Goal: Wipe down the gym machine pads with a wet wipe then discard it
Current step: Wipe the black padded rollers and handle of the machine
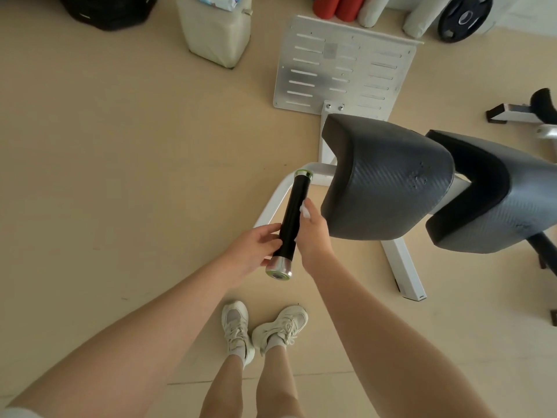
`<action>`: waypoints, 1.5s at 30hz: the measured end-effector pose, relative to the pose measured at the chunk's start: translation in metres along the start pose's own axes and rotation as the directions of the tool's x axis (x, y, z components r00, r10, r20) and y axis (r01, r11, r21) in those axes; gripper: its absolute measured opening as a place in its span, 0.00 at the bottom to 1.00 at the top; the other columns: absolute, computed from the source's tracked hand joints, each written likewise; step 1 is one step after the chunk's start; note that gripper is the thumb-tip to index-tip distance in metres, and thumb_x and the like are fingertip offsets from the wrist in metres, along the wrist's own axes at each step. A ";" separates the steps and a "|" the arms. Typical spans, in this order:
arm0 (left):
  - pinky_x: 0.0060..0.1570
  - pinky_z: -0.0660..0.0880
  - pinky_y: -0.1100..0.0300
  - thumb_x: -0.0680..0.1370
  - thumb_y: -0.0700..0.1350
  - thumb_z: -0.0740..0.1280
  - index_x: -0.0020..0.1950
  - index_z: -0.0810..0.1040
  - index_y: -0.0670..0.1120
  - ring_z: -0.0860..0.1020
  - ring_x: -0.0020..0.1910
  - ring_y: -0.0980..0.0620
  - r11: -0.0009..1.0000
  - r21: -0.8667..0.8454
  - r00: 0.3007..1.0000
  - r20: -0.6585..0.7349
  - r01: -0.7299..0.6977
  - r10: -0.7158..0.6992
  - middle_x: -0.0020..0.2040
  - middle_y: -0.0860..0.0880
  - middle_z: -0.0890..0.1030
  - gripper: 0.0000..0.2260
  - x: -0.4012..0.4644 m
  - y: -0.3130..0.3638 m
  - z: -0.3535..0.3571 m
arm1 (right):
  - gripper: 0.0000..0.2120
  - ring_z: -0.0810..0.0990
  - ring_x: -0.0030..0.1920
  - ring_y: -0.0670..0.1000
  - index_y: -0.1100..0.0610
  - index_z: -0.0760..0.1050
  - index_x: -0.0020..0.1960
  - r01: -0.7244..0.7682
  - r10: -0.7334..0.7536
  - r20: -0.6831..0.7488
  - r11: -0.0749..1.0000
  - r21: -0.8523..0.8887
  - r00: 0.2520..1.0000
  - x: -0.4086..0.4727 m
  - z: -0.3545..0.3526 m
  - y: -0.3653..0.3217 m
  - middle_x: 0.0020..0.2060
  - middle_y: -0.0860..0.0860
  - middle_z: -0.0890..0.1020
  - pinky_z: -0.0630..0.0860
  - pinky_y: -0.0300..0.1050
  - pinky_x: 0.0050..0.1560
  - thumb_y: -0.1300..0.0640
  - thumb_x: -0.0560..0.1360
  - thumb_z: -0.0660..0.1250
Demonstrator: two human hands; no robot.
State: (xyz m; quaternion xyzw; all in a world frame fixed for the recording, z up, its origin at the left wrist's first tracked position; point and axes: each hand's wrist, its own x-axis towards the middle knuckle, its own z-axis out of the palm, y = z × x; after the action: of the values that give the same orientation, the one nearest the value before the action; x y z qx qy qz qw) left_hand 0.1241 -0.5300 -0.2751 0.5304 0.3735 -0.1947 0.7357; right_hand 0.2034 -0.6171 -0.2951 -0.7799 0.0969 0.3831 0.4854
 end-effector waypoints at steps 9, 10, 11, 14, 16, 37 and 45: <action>0.37 0.76 0.71 0.80 0.36 0.57 0.71 0.65 0.45 0.76 0.51 0.51 0.999 0.026 1.000 0.009 0.021 -0.021 0.59 0.44 0.76 0.19 0.000 0.000 0.001 | 0.24 0.67 0.69 0.46 0.47 0.63 0.72 0.118 -0.107 0.152 0.991 -0.067 0.982 -0.048 -0.007 0.027 0.70 0.47 0.68 0.65 0.34 0.67 0.50 0.76 0.58; 0.36 0.76 0.72 0.80 0.36 0.57 0.71 0.66 0.45 0.77 0.50 0.51 0.999 0.029 1.000 0.012 0.025 -0.025 0.57 0.46 0.76 0.19 -0.002 0.001 0.001 | 0.24 0.63 0.69 0.43 0.50 0.61 0.73 0.097 -0.093 0.159 0.995 -0.023 0.983 -0.058 -0.008 0.033 0.71 0.47 0.64 0.61 0.22 0.62 0.59 0.78 0.55; 0.36 0.76 0.72 0.80 0.37 0.57 0.70 0.66 0.46 0.77 0.48 0.53 0.999 0.025 1.000 0.012 0.026 -0.026 0.55 0.47 0.76 0.19 -0.003 0.002 0.002 | 0.25 0.59 0.69 0.39 0.52 0.60 0.74 0.121 -0.113 0.148 0.992 -0.045 0.982 -0.063 -0.007 0.041 0.72 0.45 0.60 0.57 0.15 0.56 0.67 0.78 0.52; 0.35 0.76 0.72 0.80 0.37 0.56 0.70 0.67 0.46 0.77 0.43 0.58 1.000 0.013 1.000 0.000 0.025 -0.025 0.53 0.47 0.77 0.18 -0.005 0.001 0.004 | 0.28 0.53 0.68 0.36 0.55 0.57 0.74 0.169 -0.145 0.197 0.979 -0.114 0.970 -0.067 -0.008 0.049 0.71 0.40 0.54 0.52 0.11 0.51 0.72 0.77 0.49; 0.35 0.76 0.72 0.80 0.37 0.57 0.70 0.67 0.46 0.77 0.41 0.58 1.000 0.014 1.000 -0.004 0.028 -0.028 0.53 0.46 0.77 0.18 -0.004 -0.001 0.003 | 0.28 0.50 0.68 0.35 0.54 0.55 0.75 0.234 -0.195 0.204 0.955 -0.184 0.959 -0.062 -0.006 0.045 0.72 0.40 0.52 0.51 0.12 0.54 0.72 0.77 0.49; 0.33 0.71 0.70 0.78 0.35 0.58 0.68 0.70 0.48 0.75 0.30 0.65 0.957 0.279 0.996 0.061 -0.083 0.068 0.53 0.49 0.78 0.19 -0.005 0.008 0.000 | 0.24 0.53 0.75 0.52 0.57 0.60 0.73 0.560 -0.396 0.396 0.578 -0.594 0.829 -0.054 -0.012 0.011 0.74 0.53 0.59 0.52 0.35 0.68 0.68 0.78 0.52; 0.52 0.73 0.61 0.79 0.39 0.60 0.71 0.64 0.44 0.76 0.52 0.52 0.982 0.191 0.997 -0.079 -0.010 0.025 0.58 0.52 0.74 0.20 -0.005 0.005 -0.016 | 0.25 0.45 0.76 0.57 0.58 0.61 0.72 0.458 -0.481 0.230 0.436 -0.775 0.846 0.014 -0.015 -0.025 0.76 0.54 0.50 0.49 0.48 0.73 0.71 0.76 0.55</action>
State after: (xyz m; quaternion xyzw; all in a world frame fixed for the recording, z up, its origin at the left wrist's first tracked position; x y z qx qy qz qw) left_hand 0.1189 -0.5139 -0.2710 0.6089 0.3781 -0.2013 0.6676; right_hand 0.2335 -0.6137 -0.2846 -0.9122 -0.3017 0.2244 0.1627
